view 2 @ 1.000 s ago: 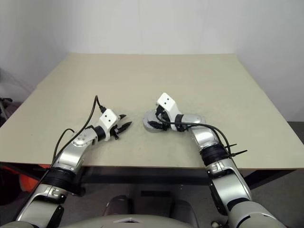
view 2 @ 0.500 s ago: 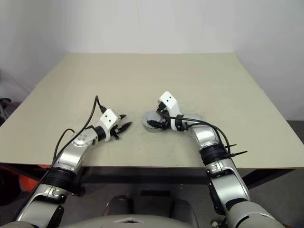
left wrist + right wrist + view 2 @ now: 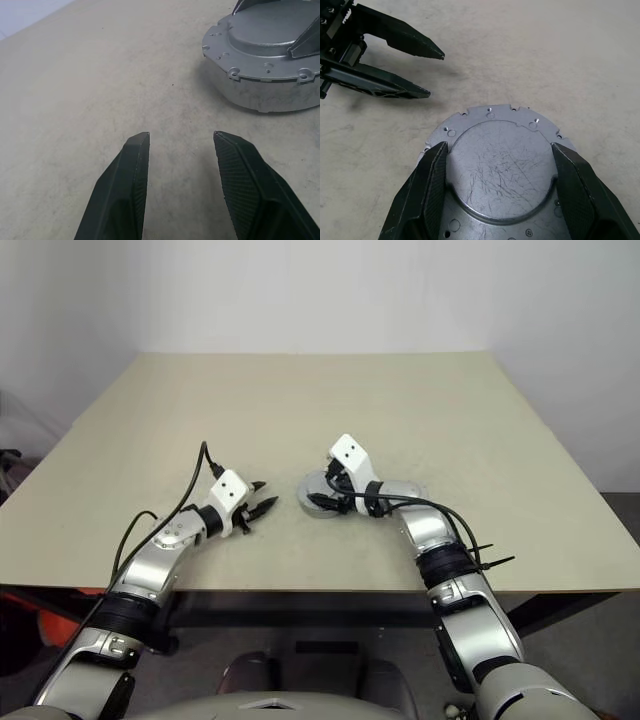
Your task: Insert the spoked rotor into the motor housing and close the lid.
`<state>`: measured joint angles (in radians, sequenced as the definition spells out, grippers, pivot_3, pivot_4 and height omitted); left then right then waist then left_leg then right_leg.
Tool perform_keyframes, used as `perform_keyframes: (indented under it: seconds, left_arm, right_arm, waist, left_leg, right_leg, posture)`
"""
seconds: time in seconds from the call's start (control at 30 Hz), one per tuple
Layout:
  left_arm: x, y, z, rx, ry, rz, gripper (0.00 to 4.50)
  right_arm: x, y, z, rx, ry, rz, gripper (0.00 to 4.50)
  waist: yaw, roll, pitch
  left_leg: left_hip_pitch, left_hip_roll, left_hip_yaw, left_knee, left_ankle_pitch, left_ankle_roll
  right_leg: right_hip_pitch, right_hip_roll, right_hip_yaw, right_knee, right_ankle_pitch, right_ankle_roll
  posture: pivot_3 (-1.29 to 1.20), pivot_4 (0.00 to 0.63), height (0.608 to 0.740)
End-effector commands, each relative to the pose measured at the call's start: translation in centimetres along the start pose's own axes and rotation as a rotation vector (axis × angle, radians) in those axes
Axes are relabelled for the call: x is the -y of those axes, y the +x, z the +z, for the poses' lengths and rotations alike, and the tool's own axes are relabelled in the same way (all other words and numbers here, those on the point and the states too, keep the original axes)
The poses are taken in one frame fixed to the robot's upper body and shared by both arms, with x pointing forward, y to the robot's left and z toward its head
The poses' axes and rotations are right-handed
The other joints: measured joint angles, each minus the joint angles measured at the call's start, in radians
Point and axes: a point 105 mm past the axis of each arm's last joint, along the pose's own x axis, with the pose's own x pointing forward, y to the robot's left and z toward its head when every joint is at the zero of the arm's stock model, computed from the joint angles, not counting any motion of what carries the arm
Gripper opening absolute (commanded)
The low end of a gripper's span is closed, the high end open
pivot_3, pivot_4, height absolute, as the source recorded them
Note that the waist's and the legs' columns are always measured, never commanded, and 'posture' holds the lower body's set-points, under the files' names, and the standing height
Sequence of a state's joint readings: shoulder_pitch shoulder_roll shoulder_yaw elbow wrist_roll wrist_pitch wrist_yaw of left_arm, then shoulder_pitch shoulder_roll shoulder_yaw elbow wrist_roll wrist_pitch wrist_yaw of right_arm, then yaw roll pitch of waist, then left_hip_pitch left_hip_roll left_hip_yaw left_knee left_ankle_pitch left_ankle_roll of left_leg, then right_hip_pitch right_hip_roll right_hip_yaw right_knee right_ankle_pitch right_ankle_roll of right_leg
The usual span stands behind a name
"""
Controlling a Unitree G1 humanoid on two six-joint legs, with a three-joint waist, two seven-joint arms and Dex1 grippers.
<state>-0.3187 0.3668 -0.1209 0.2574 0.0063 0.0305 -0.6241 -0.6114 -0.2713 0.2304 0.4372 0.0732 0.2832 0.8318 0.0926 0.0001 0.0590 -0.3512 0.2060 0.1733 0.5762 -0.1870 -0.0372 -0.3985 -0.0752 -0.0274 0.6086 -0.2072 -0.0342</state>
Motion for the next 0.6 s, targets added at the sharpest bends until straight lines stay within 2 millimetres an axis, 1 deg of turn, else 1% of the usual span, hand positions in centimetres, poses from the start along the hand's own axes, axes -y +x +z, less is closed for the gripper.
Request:
perform_keyframes:
  seconds: [0.03, 0.13, 0.43, 0.6]
  left_arm:
    - [-0.6, -0.1, 1.6, 0.050, 0.044, 0.016, 2.14]
    - [-0.5, -0.1, 1.6, 0.050, 0.044, 0.014, 2.14]
    - [-0.5, -0.1, 1.6, 0.049, 0.045, 0.012, 2.14]
    - [-0.5, -0.1, 1.6, 0.049, 0.046, 0.013, 2.14]
  right_arm:
    - [0.0, -0.3, -2.6, -0.109, 0.015, 0.004, 3.11]
    - [-0.1, -0.6, -3.5, -0.138, 0.017, 0.014, 3.11]
    - [0.2, -0.9, -3.5, -0.134, 0.017, 0.009, 3.11]
    - [-0.2, -0.9, -4.1, -0.164, 0.012, 0.026, 3.11]
  waist:
    - [0.000, 0.000, 0.000]
    - [0.000, 0.000, 0.000]
    - [0.003, 0.000, 0.000]
    - [0.003, 0.000, 0.000]
  left_leg:
    - [0.000, 0.000, 0.000, 0.000, 0.000, 0.000]
    - [0.000, 0.000, 0.000, 0.000, 0.000, 0.000]
    - [0.000, 0.000, 0.000, 0.000, 0.000, 0.000]
    - [0.000, 0.000, 0.000, 0.000, 0.000, 0.000]
  right_leg:
    - [0.000, 0.000, 0.000, 0.000, 0.000, 0.000]
    - [0.001, 0.000, 0.000, 0.000, 0.000, 0.000]
    - [0.001, 0.000, 0.000, -0.001, 0.000, 0.000]
    - [0.001, 0.000, 0.000, -0.001, 0.000, 0.000]
  posture:
    - [0.00, 0.000, 0.740]
    - [0.00, 0.000, 0.740]
    - [0.00, 0.000, 0.740]
    - [0.00, 0.000, 0.740]
